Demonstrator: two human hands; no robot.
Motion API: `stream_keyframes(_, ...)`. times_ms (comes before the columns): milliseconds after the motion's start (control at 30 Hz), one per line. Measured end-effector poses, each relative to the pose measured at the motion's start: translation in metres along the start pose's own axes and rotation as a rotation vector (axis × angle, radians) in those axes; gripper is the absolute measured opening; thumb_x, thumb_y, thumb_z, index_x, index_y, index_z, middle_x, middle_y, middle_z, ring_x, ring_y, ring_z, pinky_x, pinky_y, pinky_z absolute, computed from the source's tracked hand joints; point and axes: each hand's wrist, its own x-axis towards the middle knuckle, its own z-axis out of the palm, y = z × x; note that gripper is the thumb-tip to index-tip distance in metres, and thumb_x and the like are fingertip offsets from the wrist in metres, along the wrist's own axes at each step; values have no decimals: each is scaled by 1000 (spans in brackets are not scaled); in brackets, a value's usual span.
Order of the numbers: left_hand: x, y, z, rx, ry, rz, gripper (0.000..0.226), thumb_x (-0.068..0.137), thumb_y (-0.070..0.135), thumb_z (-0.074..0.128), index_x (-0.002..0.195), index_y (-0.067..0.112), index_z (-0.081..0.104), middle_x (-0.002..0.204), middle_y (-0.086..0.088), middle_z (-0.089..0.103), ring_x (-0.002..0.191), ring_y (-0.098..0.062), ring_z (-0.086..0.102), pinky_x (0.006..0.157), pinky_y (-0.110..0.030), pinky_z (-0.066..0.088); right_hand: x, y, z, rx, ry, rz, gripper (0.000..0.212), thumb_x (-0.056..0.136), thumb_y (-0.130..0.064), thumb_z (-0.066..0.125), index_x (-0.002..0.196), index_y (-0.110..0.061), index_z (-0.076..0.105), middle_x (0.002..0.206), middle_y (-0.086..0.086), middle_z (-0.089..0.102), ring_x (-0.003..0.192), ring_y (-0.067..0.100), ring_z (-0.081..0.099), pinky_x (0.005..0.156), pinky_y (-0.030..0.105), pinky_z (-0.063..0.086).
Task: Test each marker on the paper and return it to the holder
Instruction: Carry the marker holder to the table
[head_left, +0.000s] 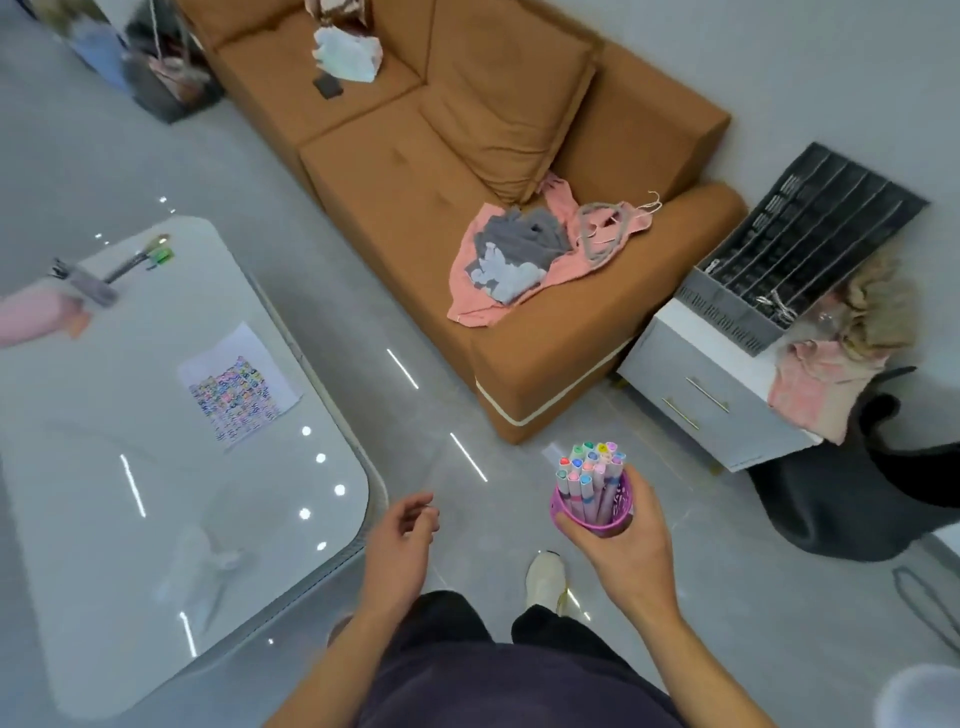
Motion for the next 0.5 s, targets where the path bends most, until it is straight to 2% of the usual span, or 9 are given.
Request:
stream_keyframes(133, 6, 9, 11, -98, 122, -67, 18, 94, 12, 62, 104, 25, 70, 92, 2, 74, 88, -12, 70, 86, -34, 57, 44, -13, 6, -33, -132, -41, 86, 66, -45, 98, 136, -47, 49, 130, -21, 61, 114, 1, 62, 85, 21, 56)
stream_keyframes(300, 21, 15, 6, -151, 260, -137, 17, 95, 15, 62, 104, 28, 69, 95, 6, 74, 85, -2, 69, 87, -33, 56, 88, -32, 30, -31, -280, -82, 87, 65, -40, 99, 136, -49, 50, 127, -25, 62, 114, -3, 63, 84, 19, 55)
stream_keyframes(400, 35, 16, 0, -159, 329, -174, 14, 96, 17, 62, 105, 27, 68, 97, 5, 73, 83, 2, 68, 87, -33, 56, 113, -46, 52, -34, -354, -119, 84, 66, -35, 99, 131, -56, 50, 123, -33, 61, 114, -8, 61, 86, 18, 53)
stream_keyframes(500, 54, 17, -9, -186, 376, -208, 14, 96, 17, 61, 106, 25, 67, 98, 3, 73, 82, 1, 68, 85, -29, 55, 138, -59, 77, -41, -415, -140, 83, 67, -34, 99, 132, -52, 51, 126, -30, 61, 116, -4, 61, 90, 26, 56)
